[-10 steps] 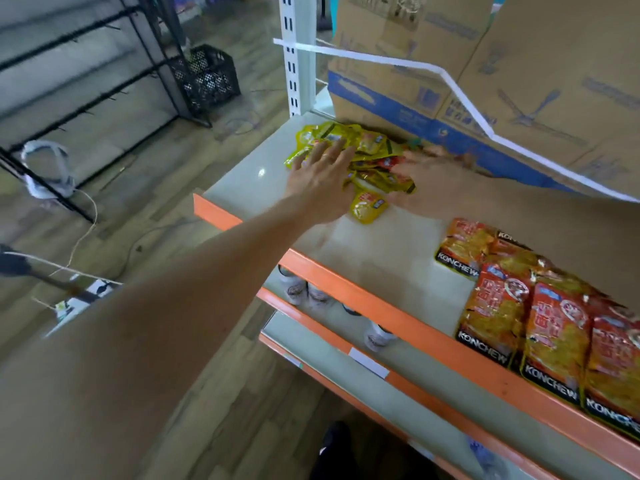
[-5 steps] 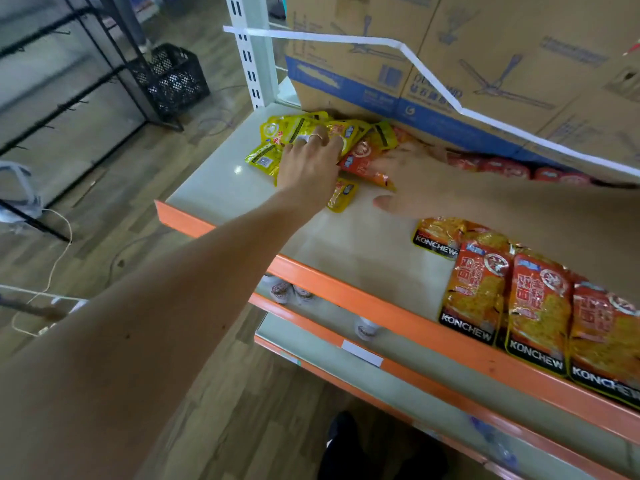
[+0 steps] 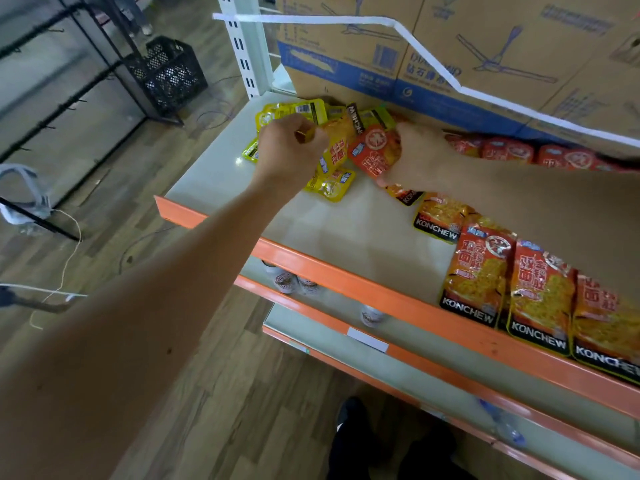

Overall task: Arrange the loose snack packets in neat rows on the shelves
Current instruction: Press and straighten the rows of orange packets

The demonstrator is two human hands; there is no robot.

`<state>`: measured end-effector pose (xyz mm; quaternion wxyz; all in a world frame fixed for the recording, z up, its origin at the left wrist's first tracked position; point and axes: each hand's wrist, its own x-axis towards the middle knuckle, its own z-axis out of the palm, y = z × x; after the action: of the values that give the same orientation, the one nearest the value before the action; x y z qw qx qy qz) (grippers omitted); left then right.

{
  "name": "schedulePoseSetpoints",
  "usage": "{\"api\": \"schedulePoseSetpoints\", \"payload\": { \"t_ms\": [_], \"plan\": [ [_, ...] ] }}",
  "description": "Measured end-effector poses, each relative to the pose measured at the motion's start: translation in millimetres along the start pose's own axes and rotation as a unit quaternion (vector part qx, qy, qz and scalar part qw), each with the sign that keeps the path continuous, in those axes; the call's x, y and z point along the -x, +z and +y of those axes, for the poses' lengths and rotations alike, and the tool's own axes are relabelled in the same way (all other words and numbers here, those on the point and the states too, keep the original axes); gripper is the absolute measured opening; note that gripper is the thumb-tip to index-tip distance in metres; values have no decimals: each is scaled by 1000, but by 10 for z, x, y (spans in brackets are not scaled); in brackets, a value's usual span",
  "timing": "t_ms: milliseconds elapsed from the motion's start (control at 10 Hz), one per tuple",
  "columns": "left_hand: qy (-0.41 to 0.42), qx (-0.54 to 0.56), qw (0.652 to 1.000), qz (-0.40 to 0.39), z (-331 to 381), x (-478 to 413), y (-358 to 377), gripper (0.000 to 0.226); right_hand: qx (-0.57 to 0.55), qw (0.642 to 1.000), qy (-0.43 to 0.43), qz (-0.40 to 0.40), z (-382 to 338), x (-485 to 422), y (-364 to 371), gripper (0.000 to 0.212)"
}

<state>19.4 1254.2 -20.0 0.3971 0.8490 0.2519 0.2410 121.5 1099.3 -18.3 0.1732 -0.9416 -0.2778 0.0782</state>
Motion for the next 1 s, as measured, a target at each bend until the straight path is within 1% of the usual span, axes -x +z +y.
{"api": "schedulePoseSetpoints", "payload": {
  "t_ms": [100, 200, 300, 400, 500, 600, 700, 800, 900, 1000],
  "plan": [
    [-84, 118, 989, 8, 14, -9, -57, 14, -62, 998, 9, 25, 14, 36, -135, 27],
    [-164, 251, 954, -20, 47, 16, -108, 12, -175, 984, 31, 29, 66, 59, -203, 25],
    [-200, 277, 939, -37, 73, 96, -149, 16, -295, 954, 48, 21, 15, 186, -340, 26],
    [-202, 303, 931, -35, 137, 162, -208, 17, -425, 904, 47, 5, -13, 324, -488, 27],
    [-190, 339, 921, -39, 195, 224, -281, 11, -504, 861, 61, -35, -46, 550, -669, 28],
    [-171, 391, 901, -77, 223, 305, -355, 23, -531, 844, 65, -45, -23, 764, -806, 25],
    [-143, 450, 872, -132, 291, 425, -392, 32, -545, 833, 82, -48, 66, 989, -904, 27],
    [-157, 485, 847, -150, 414, 564, -365, 26, -538, 836, 95, -54, 168, 1246, -993, 31],
    [-153, 503, 832, -180, 555, 693, -304, 17, -536, 836, 115, -29, 284, 1484, -1019, 22],
    [-165, 482, 838, -194, 688, 818, -252, 15, -527, 839, 134, 13, 376, 1701, -1001, 13]
  ]
}}
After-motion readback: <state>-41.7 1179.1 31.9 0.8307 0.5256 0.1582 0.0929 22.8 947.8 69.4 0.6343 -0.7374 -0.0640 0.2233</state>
